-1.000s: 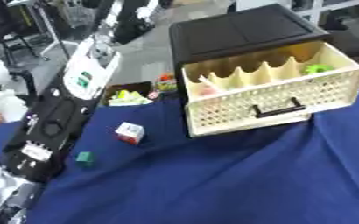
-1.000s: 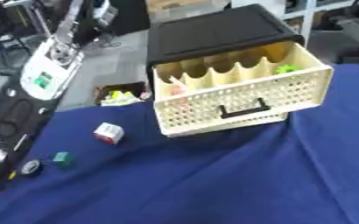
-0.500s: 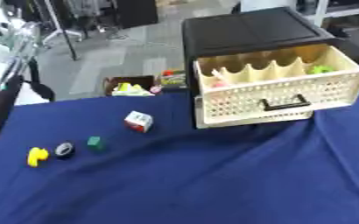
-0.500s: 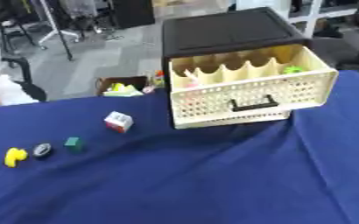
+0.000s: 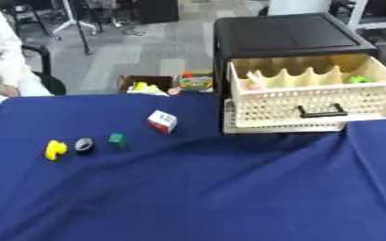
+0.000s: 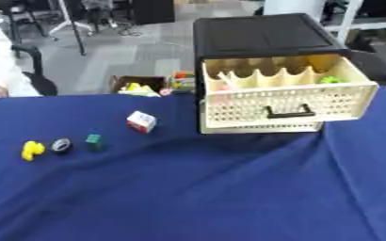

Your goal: Pick up objects from table and place into drawer.

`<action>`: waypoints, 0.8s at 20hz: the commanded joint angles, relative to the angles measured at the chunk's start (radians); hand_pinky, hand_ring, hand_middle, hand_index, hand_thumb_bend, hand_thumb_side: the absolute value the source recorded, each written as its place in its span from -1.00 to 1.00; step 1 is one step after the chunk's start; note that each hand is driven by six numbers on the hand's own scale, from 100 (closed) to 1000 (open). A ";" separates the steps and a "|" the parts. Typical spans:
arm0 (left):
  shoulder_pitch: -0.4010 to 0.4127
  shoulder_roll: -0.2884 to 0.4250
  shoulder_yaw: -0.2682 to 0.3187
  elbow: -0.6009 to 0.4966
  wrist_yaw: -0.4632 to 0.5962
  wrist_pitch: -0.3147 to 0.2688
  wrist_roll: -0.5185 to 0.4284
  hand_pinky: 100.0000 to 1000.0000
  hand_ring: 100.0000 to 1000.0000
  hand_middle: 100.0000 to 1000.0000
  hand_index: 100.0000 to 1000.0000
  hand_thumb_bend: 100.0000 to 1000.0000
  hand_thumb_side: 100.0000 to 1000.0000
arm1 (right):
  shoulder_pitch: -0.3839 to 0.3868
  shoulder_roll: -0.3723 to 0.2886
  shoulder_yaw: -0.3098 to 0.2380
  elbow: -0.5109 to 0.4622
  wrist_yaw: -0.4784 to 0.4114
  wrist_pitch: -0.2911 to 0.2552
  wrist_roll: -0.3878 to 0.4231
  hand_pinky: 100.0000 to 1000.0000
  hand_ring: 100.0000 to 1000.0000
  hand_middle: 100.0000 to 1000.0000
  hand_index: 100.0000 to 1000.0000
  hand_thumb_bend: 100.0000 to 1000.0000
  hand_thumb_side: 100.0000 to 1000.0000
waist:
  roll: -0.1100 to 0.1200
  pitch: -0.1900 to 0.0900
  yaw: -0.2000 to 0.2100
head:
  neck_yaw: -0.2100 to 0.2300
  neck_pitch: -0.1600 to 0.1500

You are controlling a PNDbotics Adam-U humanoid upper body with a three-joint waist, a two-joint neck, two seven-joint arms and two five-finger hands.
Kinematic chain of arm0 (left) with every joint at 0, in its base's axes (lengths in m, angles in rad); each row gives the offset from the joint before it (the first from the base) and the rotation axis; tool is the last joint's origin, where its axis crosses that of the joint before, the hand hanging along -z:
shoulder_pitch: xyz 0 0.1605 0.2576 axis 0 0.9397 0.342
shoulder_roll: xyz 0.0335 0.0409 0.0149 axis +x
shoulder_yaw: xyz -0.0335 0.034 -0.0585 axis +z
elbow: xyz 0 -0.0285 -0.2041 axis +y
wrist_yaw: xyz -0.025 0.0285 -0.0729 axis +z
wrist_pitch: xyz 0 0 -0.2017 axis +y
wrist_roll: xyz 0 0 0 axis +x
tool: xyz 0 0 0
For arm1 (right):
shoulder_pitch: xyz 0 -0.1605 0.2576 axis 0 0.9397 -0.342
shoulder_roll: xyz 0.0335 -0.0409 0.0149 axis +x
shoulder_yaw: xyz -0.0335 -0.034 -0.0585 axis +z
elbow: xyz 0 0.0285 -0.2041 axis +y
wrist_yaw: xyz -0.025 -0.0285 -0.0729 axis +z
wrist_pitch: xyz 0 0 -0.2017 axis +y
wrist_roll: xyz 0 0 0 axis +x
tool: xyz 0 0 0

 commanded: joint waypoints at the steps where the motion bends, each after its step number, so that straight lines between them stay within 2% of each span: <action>1: 0.048 -0.025 0.046 -0.022 -0.049 -0.013 0.005 -0.06 0.08 0.05 0.69 -0.67 0.56 | -0.058 -0.065 0.029 -0.011 -0.023 0.016 0.190 -0.30 -0.18 -0.05 0.61 -0.90 1.00 | -0.006 -0.020 0.002 | -0.010 0.018; 5: 0.115 -0.075 0.063 -0.022 -0.086 -0.019 0.001 -0.07 0.06 0.03 0.68 -0.68 0.56 | -0.131 -0.093 0.084 -0.011 -0.082 0.076 0.417 -0.27 -0.16 -0.05 0.59 -0.91 1.00 | -0.020 -0.025 -0.001 | -0.022 0.023; 9: 0.160 -0.108 0.071 -0.022 -0.104 -0.030 -0.019 -0.09 0.05 0.02 0.69 -0.68 0.57 | -0.182 -0.098 0.141 -0.011 -0.206 0.197 0.583 -0.36 -0.14 -0.04 0.59 -1.00 0.94 | -0.027 -0.029 -0.004 | -0.029 0.021; 11: 0.178 -0.125 0.078 -0.022 -0.110 -0.034 -0.022 -0.09 0.05 0.02 0.68 -0.68 0.57 | -0.208 -0.095 0.171 -0.011 -0.283 0.271 0.638 -0.38 -0.12 -0.01 0.60 -1.00 0.89 | -0.030 -0.030 -0.006 | -0.031 0.021; 16: 0.205 -0.167 0.090 -0.022 -0.117 -0.042 -0.035 -0.10 0.04 0.02 0.68 -0.68 0.58 | -0.250 -0.060 0.247 -0.011 -0.403 0.408 0.707 -0.38 -0.09 0.03 0.66 -1.00 0.87 | -0.036 -0.033 -0.003 | -0.041 0.020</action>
